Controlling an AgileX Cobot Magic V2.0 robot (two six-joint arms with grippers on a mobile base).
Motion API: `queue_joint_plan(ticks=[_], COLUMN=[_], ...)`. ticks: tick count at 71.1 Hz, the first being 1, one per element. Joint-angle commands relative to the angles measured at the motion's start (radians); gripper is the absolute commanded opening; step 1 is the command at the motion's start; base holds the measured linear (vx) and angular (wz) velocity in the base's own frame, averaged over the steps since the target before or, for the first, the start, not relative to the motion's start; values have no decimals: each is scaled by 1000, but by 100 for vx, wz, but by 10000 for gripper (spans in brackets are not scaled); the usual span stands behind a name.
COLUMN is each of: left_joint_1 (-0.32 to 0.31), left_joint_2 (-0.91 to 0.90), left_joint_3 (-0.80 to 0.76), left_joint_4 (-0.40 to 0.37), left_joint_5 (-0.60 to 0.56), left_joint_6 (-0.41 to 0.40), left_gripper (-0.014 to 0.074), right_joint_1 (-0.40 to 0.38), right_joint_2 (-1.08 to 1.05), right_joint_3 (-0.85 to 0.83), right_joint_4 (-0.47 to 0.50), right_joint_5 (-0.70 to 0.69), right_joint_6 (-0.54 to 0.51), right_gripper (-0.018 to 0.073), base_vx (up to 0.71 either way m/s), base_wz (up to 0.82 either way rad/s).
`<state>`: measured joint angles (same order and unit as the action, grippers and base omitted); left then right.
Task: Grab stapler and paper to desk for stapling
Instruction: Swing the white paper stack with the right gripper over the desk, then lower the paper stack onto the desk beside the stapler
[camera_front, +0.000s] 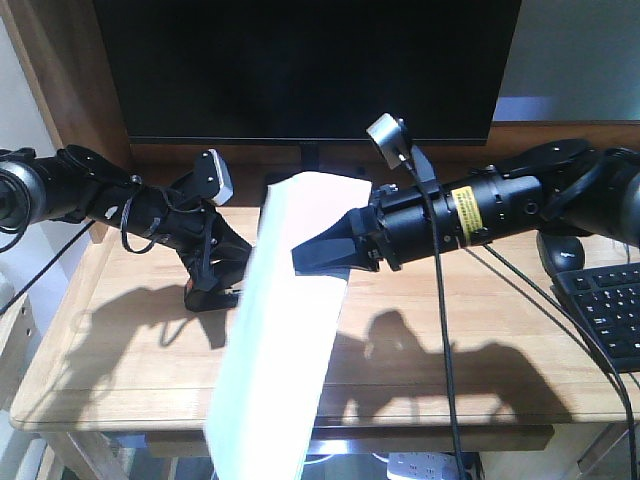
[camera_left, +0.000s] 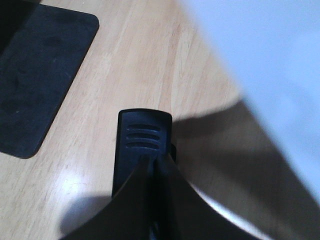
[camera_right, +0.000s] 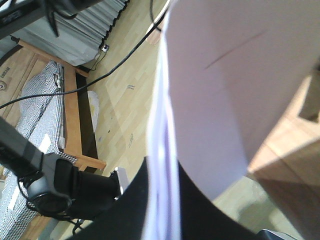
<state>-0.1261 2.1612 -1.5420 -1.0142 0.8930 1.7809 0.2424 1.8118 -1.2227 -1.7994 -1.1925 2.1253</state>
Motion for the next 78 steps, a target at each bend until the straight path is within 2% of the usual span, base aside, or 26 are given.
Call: queue_joint_plan(ticks=[1,22,41,63,78], left_joint_1=[-2,-2,-2,-2,-2], left_joint_2=[-57,-57,-57,-57,-57], left_joint_3=[-28,-28,-28,-28,-28], left_joint_4=[-50,-50,-50,-50,-50], left_joint_5=[12,12,13,13,13], left_joint_6=[-9,-9,-9,-9,-9], left_gripper=[-6,-6,-6,-6,-6], right_joint_1=[-4,-26,-70,-144,-152], right_joint_2=[-19,82,171,181,191], right_joint_3=[-40,-39,-37,-35,14], right_joint_4=[2,2,2,2,1], right_joint_5=[-9,165,182,190,298], right_joint_6=[-8,-91,-93,-105,-125], right_gripper=[-3,-3,-3,-3,-3], base_vx=[0,0,0,0,0], base_wz=[0,0,0,0,0])
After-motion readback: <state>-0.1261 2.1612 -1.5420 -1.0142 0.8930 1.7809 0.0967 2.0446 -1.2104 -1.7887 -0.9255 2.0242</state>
